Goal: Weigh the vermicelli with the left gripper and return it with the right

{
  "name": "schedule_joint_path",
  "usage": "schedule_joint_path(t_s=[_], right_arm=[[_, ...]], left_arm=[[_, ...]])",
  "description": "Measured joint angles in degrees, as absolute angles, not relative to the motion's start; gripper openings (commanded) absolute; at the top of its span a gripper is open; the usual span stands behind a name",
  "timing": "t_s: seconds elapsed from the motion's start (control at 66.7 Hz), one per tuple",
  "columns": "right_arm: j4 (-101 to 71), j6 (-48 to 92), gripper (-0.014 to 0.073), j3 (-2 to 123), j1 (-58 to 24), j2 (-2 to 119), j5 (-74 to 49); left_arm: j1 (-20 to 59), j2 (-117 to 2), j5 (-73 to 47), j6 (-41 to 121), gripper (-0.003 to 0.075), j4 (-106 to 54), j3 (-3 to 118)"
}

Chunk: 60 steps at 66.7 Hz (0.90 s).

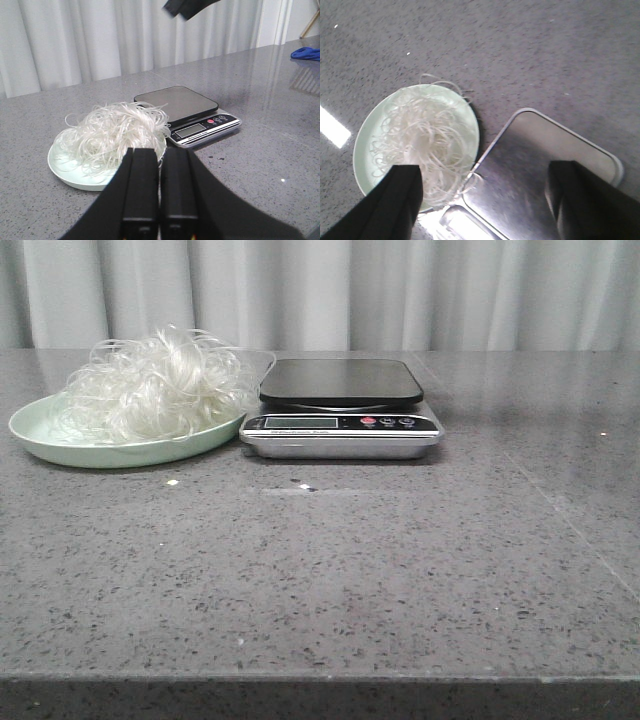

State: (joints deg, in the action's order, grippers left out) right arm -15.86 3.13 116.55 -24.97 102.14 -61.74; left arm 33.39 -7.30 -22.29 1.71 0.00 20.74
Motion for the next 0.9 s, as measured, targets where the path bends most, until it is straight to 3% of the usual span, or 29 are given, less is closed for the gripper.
schedule_joint_path(t_s=[0.405,0.9], right_arm=[[-15.52,6.57,0.0606,71.96,-17.03,66.98,-43.32],[-15.52,8.33,0.0606,37.45,-17.03,22.74,-30.24]], left_arm=[[33.39,-7.3,-22.29,1.71,0.0127,0.0,20.74],[33.39,-7.3,-22.29,1.71,0.0127,0.0,20.74]])
